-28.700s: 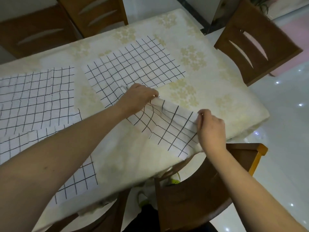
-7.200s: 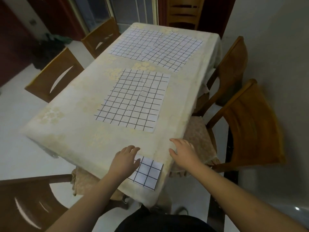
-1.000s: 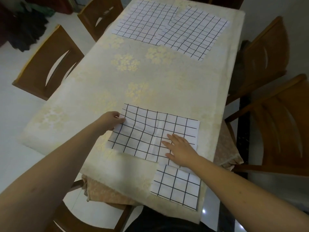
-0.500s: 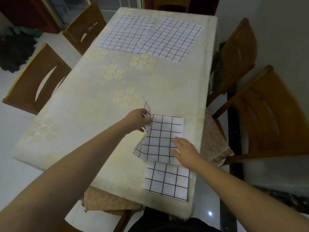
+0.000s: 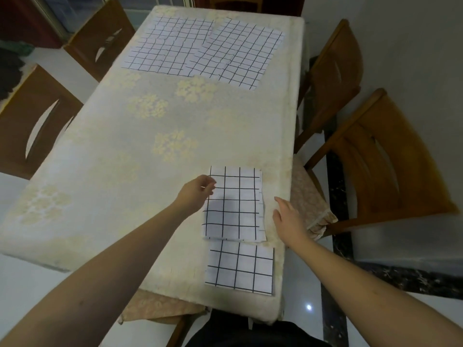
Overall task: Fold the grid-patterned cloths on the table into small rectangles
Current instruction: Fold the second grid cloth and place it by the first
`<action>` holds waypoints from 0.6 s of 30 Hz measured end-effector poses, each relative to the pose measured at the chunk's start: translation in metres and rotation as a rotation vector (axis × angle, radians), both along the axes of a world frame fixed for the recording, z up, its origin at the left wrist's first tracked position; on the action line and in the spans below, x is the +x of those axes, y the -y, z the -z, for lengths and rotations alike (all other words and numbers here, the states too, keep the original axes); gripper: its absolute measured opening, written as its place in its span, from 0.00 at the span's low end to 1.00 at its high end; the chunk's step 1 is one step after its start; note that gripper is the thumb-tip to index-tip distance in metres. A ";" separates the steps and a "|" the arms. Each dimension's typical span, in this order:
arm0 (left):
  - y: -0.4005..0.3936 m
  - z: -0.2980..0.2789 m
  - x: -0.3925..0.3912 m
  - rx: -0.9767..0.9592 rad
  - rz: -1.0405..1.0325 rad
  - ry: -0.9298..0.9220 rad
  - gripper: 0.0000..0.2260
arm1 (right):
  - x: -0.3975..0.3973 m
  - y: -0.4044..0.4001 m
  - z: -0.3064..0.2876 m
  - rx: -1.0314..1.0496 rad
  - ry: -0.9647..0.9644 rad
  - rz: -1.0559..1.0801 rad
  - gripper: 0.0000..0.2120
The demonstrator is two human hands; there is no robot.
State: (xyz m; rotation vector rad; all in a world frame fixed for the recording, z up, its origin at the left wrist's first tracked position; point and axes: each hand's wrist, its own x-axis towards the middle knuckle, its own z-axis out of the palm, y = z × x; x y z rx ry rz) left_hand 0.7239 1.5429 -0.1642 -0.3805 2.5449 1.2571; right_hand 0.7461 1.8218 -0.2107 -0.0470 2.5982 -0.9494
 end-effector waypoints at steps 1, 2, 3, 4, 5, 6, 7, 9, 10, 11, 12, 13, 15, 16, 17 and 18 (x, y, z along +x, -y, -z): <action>0.009 0.009 0.005 -0.101 0.047 -0.013 0.11 | 0.001 0.004 0.000 0.004 -0.004 -0.011 0.22; 0.017 0.018 0.010 -0.178 0.104 -0.020 0.14 | 0.001 0.009 0.001 0.011 -0.006 -0.026 0.22; 0.022 0.028 0.016 -0.245 0.169 -0.029 0.16 | 0.001 0.014 0.001 0.022 -0.013 -0.047 0.22; 0.026 0.037 0.020 -0.317 0.245 -0.049 0.19 | 0.001 0.019 0.002 0.035 -0.029 -0.071 0.23; 0.027 0.045 0.024 -0.400 0.327 -0.073 0.22 | 0.000 0.024 0.003 0.049 -0.048 -0.095 0.23; 0.027 0.051 0.027 -0.476 0.401 -0.090 0.25 | -0.001 0.028 0.004 0.065 -0.064 -0.119 0.23; 0.026 0.056 0.029 -0.534 0.461 -0.091 0.26 | -0.002 0.033 0.004 0.081 -0.073 -0.144 0.23; 0.023 0.063 0.031 -0.618 0.547 -0.084 0.29 | -0.005 0.041 0.006 0.116 -0.076 -0.199 0.24; 0.023 0.065 0.033 -0.651 0.583 -0.111 0.29 | -0.006 0.044 0.006 0.138 -0.079 -0.231 0.24; 0.022 0.069 0.034 -0.679 0.619 -0.139 0.30 | -0.008 0.048 0.007 0.169 -0.086 -0.270 0.25; 0.022 0.073 0.034 -0.710 0.654 -0.164 0.30 | -0.009 0.051 0.008 0.207 -0.096 -0.313 0.26; 0.022 0.078 0.034 -0.732 0.681 -0.185 0.29 | -0.010 0.054 0.009 0.245 -0.107 -0.353 0.27; 0.021 0.088 0.034 -0.748 0.716 -0.207 0.28 | -0.012 0.058 0.011 0.307 -0.109 -0.406 0.28; 0.019 0.091 0.035 -0.748 0.725 -0.210 0.28 | -0.013 0.060 0.012 0.330 -0.104 -0.426 0.28; 0.018 0.094 0.036 -0.748 0.731 -0.212 0.29 | -0.014 0.061 0.015 0.355 -0.095 -0.448 0.29; 0.017 0.096 0.038 -0.747 0.734 -0.210 0.29 | -0.015 0.062 0.017 0.382 -0.085 -0.472 0.29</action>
